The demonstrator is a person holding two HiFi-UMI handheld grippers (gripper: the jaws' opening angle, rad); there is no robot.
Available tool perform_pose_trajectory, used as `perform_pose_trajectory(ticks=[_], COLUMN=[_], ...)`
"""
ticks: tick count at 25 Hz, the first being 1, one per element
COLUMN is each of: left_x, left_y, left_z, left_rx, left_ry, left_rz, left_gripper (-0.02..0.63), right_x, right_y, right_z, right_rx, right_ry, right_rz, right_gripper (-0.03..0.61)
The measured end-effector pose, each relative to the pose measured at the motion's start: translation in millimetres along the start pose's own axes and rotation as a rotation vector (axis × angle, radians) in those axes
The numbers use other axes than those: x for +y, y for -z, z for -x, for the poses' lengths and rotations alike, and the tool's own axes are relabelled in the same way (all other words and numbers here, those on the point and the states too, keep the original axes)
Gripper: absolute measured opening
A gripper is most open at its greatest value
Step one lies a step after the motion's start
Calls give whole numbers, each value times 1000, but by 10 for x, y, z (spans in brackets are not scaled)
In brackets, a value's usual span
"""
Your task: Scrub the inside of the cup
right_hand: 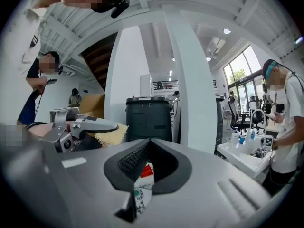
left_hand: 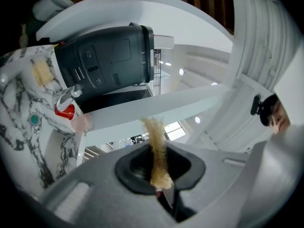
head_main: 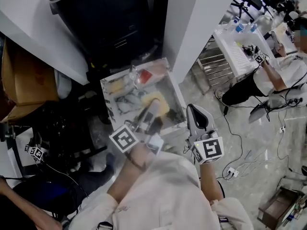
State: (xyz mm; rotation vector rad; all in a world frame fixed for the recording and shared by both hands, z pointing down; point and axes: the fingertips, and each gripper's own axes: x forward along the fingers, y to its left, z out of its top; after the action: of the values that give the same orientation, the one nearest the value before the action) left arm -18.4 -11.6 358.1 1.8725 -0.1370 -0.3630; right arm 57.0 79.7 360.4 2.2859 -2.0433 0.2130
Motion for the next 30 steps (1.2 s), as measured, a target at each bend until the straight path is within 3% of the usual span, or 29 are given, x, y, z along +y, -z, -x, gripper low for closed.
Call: perform_pose_trajectory(ticks=[11,22,30], left_x=[504,1038,1443], left_y=[-362,-369,-349], left_z=[-207,-722,-1077], left_rx=[-28,-164,-250], left_ry=[-76,-217,-307], left_rz=[10,-6,-36], left_gripper=[23,23,23], right_x=[-199,-770,-952], right_y=[157,624,921], right_z=[-750,-1428,-1863], right_rx=[76,127,170], right_ry=[-30,-214,-364], right_rz=[7,-37,-40], right_gripper=[0,0,0])
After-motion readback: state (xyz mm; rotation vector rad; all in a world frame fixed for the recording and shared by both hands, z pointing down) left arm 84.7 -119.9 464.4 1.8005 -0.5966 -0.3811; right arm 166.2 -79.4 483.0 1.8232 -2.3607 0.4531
